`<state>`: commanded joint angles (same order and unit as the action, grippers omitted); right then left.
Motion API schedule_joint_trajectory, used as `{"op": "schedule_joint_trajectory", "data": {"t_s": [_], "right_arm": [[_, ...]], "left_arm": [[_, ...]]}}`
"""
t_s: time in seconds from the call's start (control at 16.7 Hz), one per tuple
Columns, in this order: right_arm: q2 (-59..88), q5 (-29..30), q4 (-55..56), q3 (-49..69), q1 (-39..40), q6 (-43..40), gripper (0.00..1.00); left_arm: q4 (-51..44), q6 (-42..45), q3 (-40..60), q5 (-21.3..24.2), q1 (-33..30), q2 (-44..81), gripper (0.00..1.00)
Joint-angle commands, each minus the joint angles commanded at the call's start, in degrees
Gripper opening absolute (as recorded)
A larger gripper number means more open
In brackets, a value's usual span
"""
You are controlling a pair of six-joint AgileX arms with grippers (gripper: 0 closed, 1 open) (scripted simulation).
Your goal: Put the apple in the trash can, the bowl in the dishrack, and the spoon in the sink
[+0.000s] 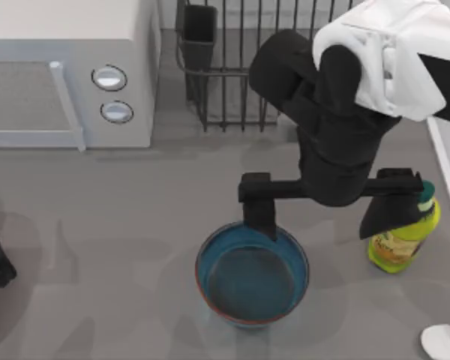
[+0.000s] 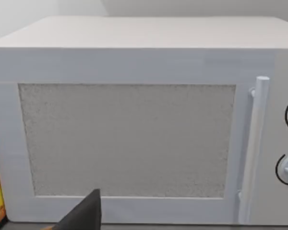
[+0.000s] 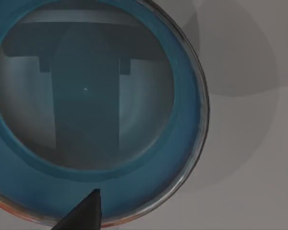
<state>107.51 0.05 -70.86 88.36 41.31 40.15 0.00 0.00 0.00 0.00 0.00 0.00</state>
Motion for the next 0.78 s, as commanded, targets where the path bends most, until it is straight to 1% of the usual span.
{"op": "schedule_joint_trajectory", "data": {"t_s": [0.36,0.78], "right_arm": [[0.23,-0.02,1.05,-0.93,0.17,0.29,1.0],[5.05,-0.04,16.23,-11.23,2.1,2.02,1.0]], "left_arm": [[0.0,0.0,0.0,0.0,0.0,0.0,1.0],[0.0,0.0,0.0,0.0,0.0,0.0,1.0]]}}
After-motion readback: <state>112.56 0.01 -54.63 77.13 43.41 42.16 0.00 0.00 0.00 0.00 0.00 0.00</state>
